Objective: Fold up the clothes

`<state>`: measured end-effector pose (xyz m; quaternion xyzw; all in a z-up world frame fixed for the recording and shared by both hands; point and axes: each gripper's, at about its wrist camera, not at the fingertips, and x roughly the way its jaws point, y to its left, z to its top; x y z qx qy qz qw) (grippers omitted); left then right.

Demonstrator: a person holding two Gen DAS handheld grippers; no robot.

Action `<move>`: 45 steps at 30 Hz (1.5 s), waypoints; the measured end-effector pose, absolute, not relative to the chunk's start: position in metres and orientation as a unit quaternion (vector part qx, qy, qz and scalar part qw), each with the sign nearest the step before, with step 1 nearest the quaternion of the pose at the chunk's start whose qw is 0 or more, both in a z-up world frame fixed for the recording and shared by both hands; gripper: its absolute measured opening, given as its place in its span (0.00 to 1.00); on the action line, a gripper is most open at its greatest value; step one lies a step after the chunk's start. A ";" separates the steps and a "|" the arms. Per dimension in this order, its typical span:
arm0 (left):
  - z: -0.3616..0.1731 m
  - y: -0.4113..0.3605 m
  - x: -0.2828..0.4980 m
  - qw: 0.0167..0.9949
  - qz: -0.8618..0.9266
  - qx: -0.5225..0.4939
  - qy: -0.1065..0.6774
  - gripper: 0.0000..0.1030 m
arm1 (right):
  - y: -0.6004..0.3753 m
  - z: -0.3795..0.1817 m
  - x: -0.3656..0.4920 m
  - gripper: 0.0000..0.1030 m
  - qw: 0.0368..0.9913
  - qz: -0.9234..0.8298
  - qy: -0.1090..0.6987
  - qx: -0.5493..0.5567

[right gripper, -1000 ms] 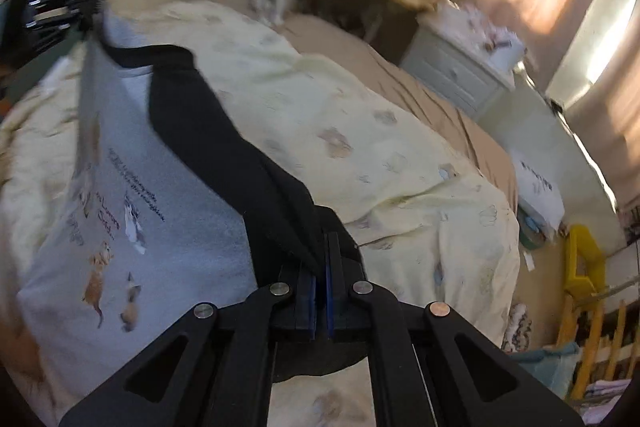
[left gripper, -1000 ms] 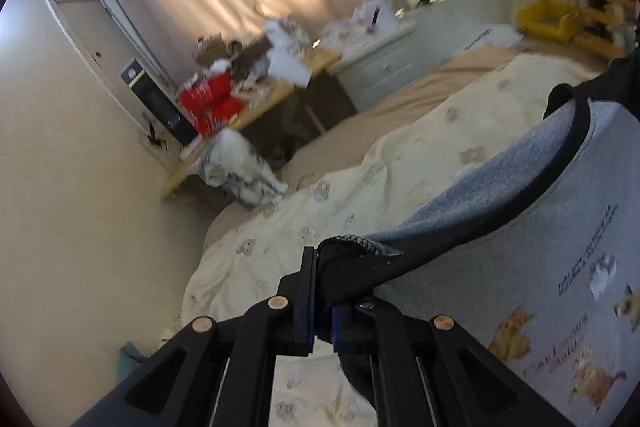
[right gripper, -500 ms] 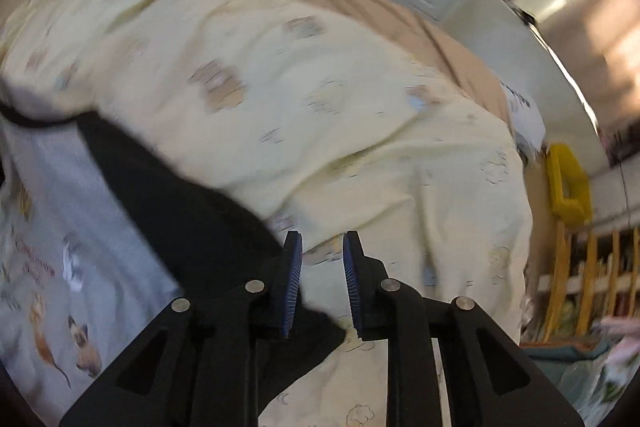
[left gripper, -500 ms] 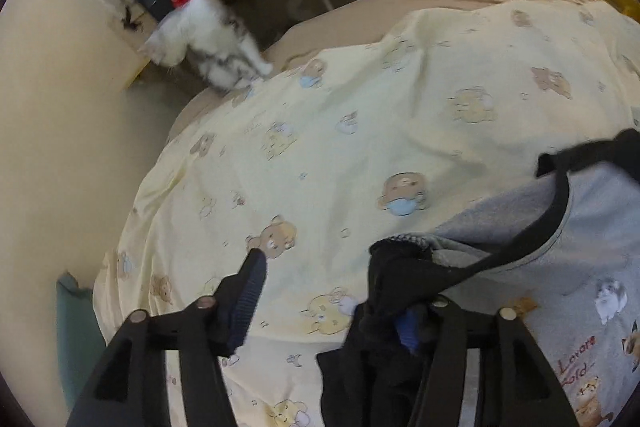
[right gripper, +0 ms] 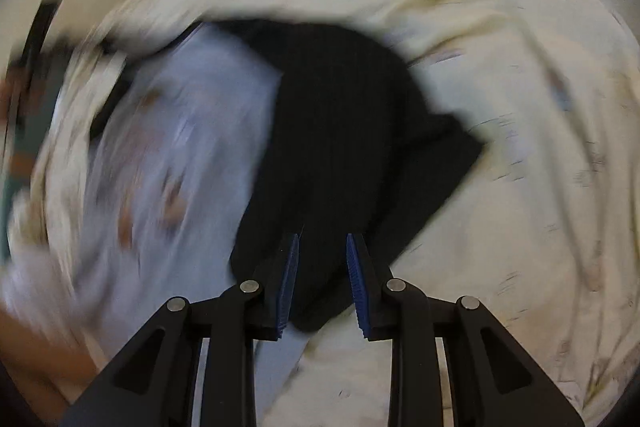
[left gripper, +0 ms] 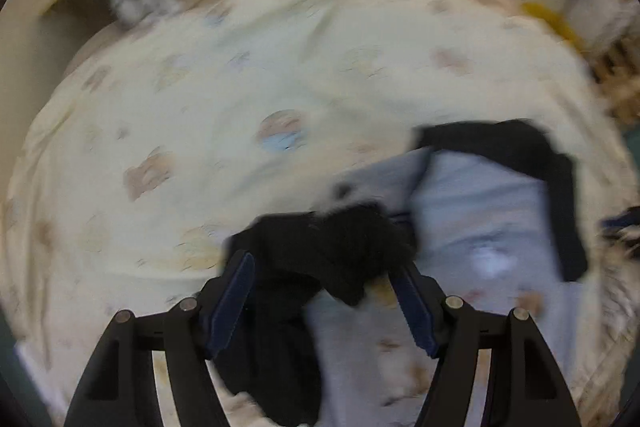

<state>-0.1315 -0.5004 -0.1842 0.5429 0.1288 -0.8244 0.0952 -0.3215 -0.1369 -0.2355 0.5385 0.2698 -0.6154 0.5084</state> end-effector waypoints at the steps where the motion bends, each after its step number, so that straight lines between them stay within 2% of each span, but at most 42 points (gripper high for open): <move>1: -0.164 -0.499 -0.128 0.070 -0.849 0.503 0.145 0.68 | -0.135 -0.241 -0.305 0.28 0.522 -0.606 0.289 0.526; 3: -0.139 -0.507 -0.124 0.083 -0.876 0.449 0.157 0.69 | -0.140 -0.253 -0.289 0.28 0.524 -0.601 0.322 0.510; 5: -0.123 -0.522 -0.126 0.170 -0.874 0.427 0.154 0.69 | -0.145 -0.264 -0.275 0.28 0.522 -0.597 0.354 0.495; 6: -0.122 -0.523 -0.127 0.181 -0.871 0.429 0.158 0.69 | -0.148 -0.272 -0.275 0.27 0.511 -0.600 0.369 0.492; 7: -0.122 -0.524 -0.127 0.187 -0.867 0.432 0.163 0.69 | -0.148 -0.274 -0.279 0.16 0.508 -0.607 0.369 0.487; 8: -0.125 -0.520 -0.126 0.182 -0.865 0.437 0.164 0.69 | -0.148 -0.274 -0.282 0.07 0.507 -0.614 0.365 0.482; 9: -0.130 -0.511 -0.124 0.175 -0.864 0.444 0.159 0.69 | -0.147 -0.268 -0.289 0.04 0.504 -0.625 0.361 0.474; 14: -0.175 -0.450 -0.080 0.101 -0.852 0.489 0.155 0.69 | -0.132 -0.217 -0.350 0.04 0.459 -0.700 0.344 0.425; 18: -0.210 -0.410 -0.042 0.050 -0.835 0.520 0.175 0.69 | -0.099 -0.170 -0.464 0.04 0.312 -0.800 0.306 0.411; 20: -0.221 -0.402 -0.021 0.041 -0.825 0.530 0.192 0.69 | -0.066 -0.146 -0.516 0.09 0.236 -0.840 0.246 0.423; 23: -0.237 -0.396 0.010 0.031 -0.809 0.545 0.218 0.69 | -0.033 -0.119 -0.541 0.12 0.201 -0.858 0.210 0.424; 29: -0.264 -0.393 0.083 0.013 -0.769 0.580 0.269 0.69 | -0.028 -0.130 -0.435 0.32 0.392 -0.746 0.190 0.503; 30: -0.267 -0.390 0.097 0.006 -0.762 0.587 0.273 0.68 | -0.029 -0.136 -0.410 0.39 0.416 -0.725 0.191 0.515; 31: -0.270 -0.387 0.111 -0.002 -0.755 0.594 0.277 0.68 | -0.028 -0.144 -0.381 0.52 0.435 -0.701 0.197 0.530; 33: -0.271 -0.380 0.134 -0.015 -0.750 0.606 0.264 0.68 | -0.027 -0.160 -0.326 0.64 0.468 -0.652 0.216 0.556; 37: -0.270 -0.372 0.172 -0.038 -0.739 0.630 0.238 0.69 | -0.028 -0.199 -0.236 0.64 0.497 -0.571 0.272 0.594; 41: -0.276 -0.361 0.206 -0.043 -0.734 0.620 0.273 0.69 | -0.023 -0.219 -0.192 0.64 0.485 -0.558 0.322 0.591; 45: -0.283 -0.350 0.240 -0.046 -0.729 0.608 0.311 0.68 | 0.000 -0.231 -0.180 0.64 0.456 -0.589 0.257 0.615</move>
